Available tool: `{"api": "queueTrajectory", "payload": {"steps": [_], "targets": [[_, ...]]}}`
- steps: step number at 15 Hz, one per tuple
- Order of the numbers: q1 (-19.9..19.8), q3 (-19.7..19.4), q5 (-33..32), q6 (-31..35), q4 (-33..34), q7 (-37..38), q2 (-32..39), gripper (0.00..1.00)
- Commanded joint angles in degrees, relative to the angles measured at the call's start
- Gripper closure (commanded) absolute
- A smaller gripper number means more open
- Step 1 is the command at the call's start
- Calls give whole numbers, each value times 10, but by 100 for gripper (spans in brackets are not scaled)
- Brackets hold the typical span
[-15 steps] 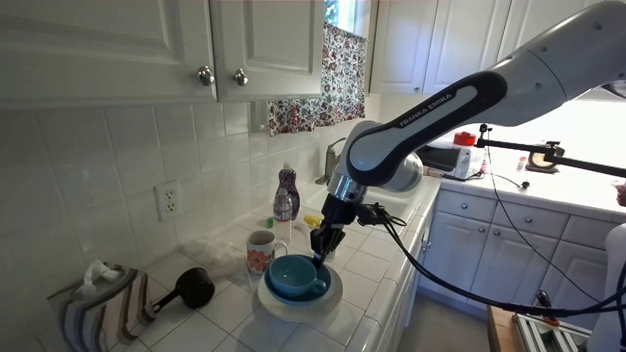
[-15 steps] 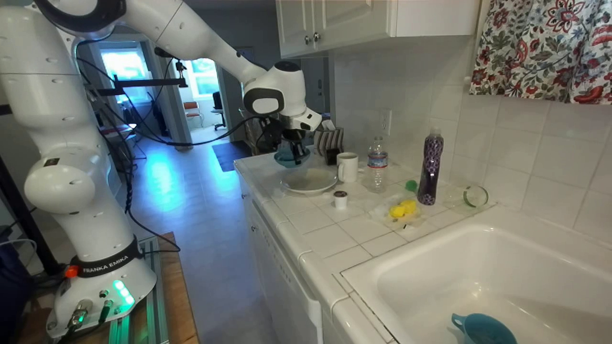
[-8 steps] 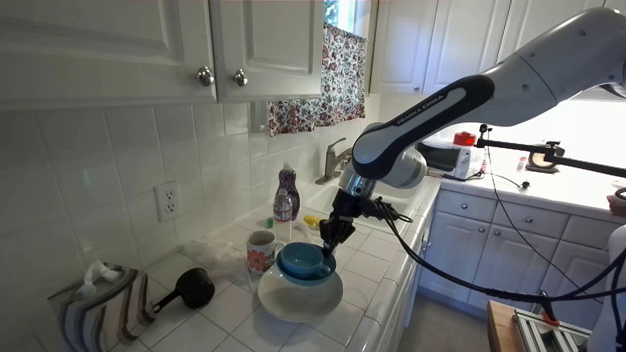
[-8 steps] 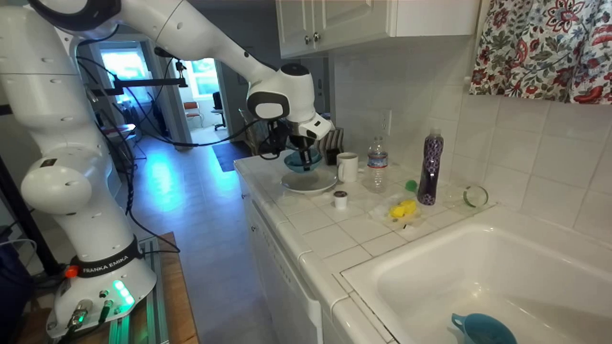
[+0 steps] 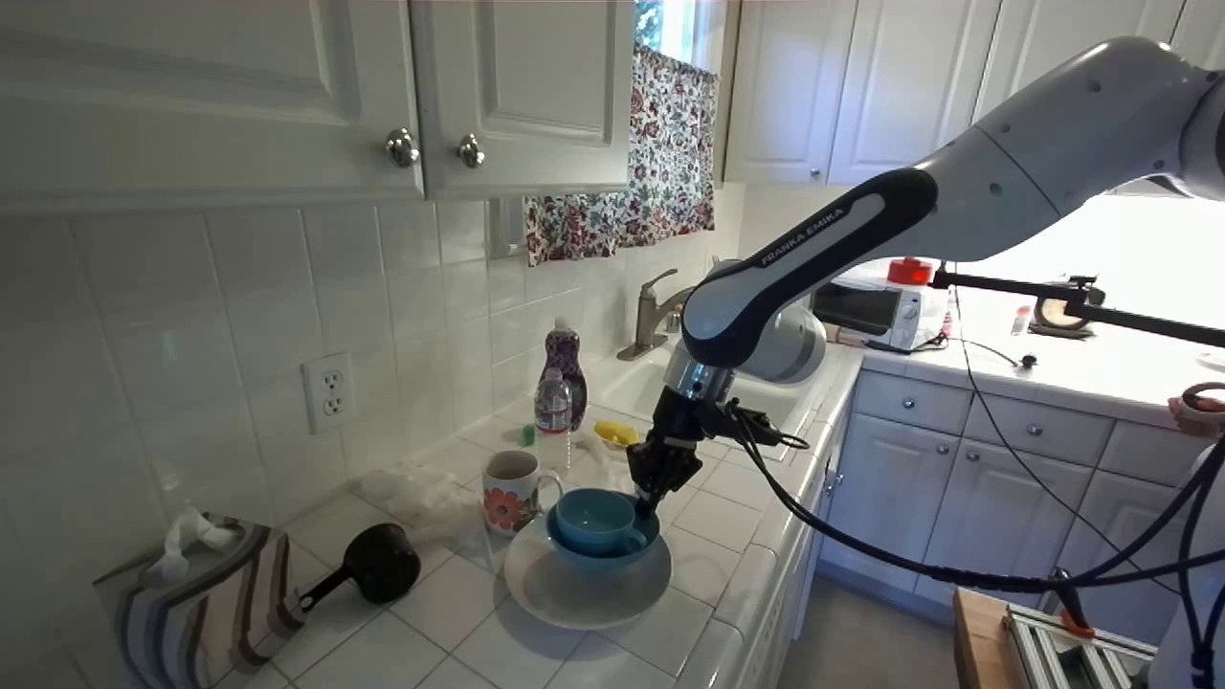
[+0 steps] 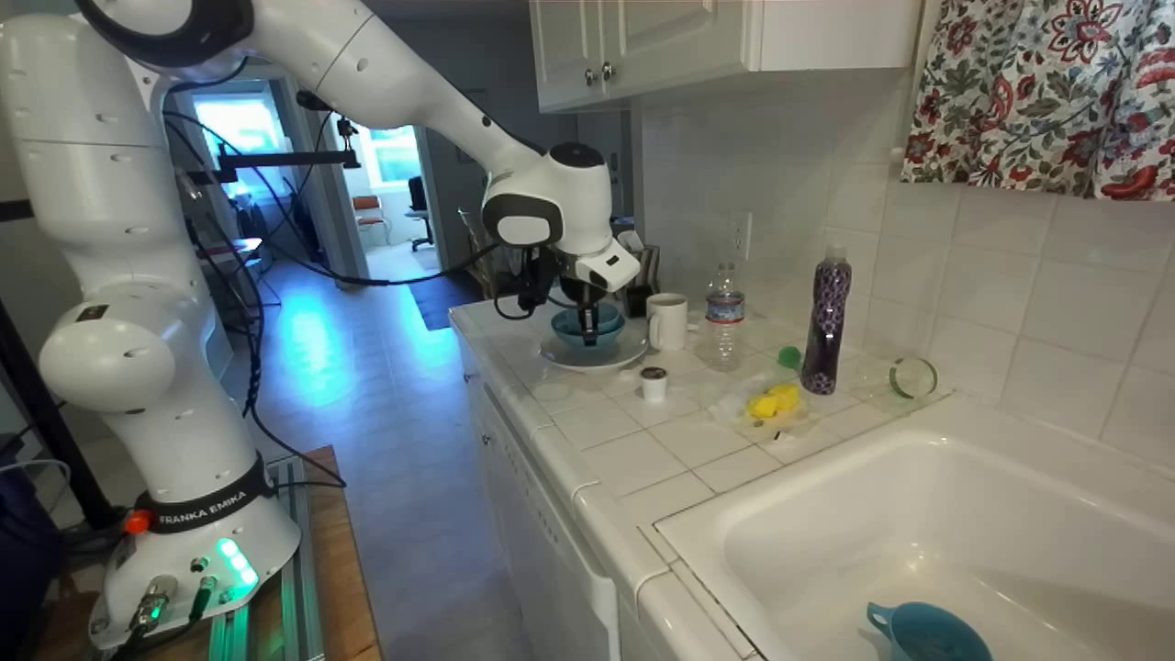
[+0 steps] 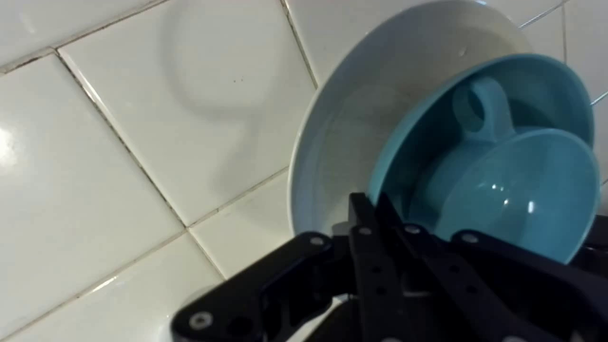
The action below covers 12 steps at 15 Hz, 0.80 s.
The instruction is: Put the blue bowl and cup cup on the white plate
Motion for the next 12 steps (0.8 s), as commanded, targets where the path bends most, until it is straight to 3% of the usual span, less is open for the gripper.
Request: {"api": "queueTrajectory", "payload": {"steps": [1,12], "targets": [[-5,-1,7,-2,20,27,22,99],[-1,0,-12,-4,39,72,51,99]]}}
